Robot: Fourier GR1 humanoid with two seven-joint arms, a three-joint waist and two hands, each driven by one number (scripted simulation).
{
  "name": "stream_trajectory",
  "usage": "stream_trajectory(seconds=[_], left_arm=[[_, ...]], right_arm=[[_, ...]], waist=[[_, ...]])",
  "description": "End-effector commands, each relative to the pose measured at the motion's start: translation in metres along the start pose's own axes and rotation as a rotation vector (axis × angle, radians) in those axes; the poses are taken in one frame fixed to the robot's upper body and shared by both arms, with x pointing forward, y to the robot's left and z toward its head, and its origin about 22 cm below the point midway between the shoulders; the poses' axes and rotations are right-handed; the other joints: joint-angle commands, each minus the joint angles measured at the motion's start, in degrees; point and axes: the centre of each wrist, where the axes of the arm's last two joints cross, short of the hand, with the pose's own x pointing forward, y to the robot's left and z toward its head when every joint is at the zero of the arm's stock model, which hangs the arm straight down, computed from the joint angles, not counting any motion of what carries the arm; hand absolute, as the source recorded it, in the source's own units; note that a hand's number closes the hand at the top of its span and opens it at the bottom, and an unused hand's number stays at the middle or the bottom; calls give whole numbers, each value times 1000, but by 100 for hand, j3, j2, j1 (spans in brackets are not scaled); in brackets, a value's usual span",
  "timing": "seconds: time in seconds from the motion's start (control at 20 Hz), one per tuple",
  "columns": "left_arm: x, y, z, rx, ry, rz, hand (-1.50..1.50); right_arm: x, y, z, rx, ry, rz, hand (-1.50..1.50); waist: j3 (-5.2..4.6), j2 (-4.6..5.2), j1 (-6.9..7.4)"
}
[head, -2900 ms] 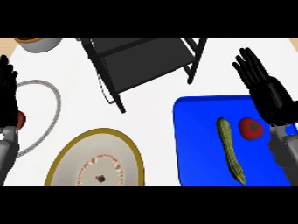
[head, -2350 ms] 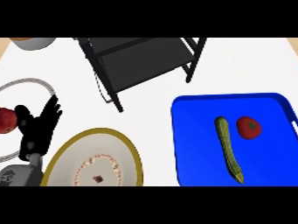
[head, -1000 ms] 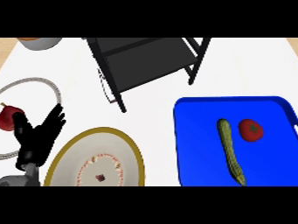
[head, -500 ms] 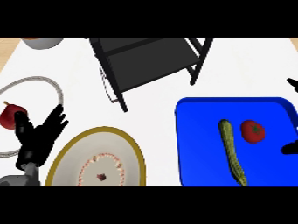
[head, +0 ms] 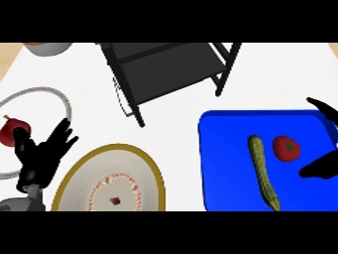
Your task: Pick the tomato from the tray and place it in the tiered shelf
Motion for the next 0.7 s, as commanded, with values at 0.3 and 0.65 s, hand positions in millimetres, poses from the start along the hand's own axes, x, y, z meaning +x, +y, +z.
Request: stream_trajectory(seconds=[0.3, 0.65], left_arm=[[3, -26, -3, -5, 27, -6, 0], [-6, -7, 6, -17, 5, 14, 0]], right_arm=[[-27, 27, -10, -39, 47, 36, -150], [-5, 39, -28, -44, 78, 64, -150]], waist=[[-30, 28, -29], [-32, 28, -7]])
